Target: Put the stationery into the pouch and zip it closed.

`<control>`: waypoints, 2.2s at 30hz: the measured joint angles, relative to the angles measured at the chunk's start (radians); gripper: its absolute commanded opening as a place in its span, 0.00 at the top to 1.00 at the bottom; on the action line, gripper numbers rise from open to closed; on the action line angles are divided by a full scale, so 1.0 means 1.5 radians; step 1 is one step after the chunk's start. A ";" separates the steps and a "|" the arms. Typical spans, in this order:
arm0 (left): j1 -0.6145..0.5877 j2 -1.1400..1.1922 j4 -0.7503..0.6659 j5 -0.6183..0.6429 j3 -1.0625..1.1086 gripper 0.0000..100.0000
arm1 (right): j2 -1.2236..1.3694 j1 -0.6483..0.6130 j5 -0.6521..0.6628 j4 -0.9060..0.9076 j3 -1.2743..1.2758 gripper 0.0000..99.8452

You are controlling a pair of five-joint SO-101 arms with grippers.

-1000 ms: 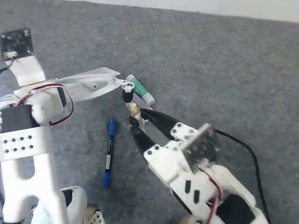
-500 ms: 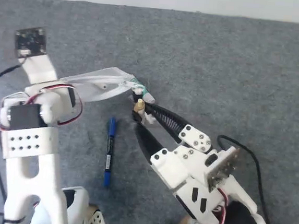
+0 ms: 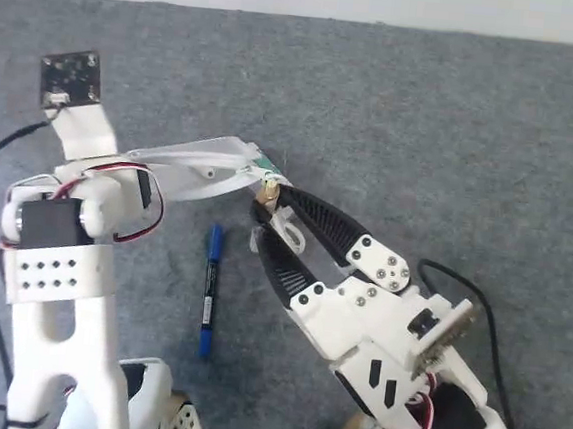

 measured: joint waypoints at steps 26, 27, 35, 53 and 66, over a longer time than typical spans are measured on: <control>0.000 0.000 0.000 0.000 0.000 0.99 | 0.248 -0.001 0.000 -0.403 0.002 0.99; 0.000 0.000 0.000 0.000 0.000 0.99 | 0.255 -0.001 0.000 -0.418 0.009 0.99; 0.000 0.000 0.000 0.000 0.000 0.99 | 0.361 -0.001 0.000 -0.543 0.041 0.99; 0.000 0.000 0.000 0.000 0.000 0.99 | 0.498 -0.003 0.000 -0.586 0.098 0.99; 0.000 0.000 0.000 0.000 0.000 0.99 | 0.571 -0.037 0.000 -0.560 0.104 0.92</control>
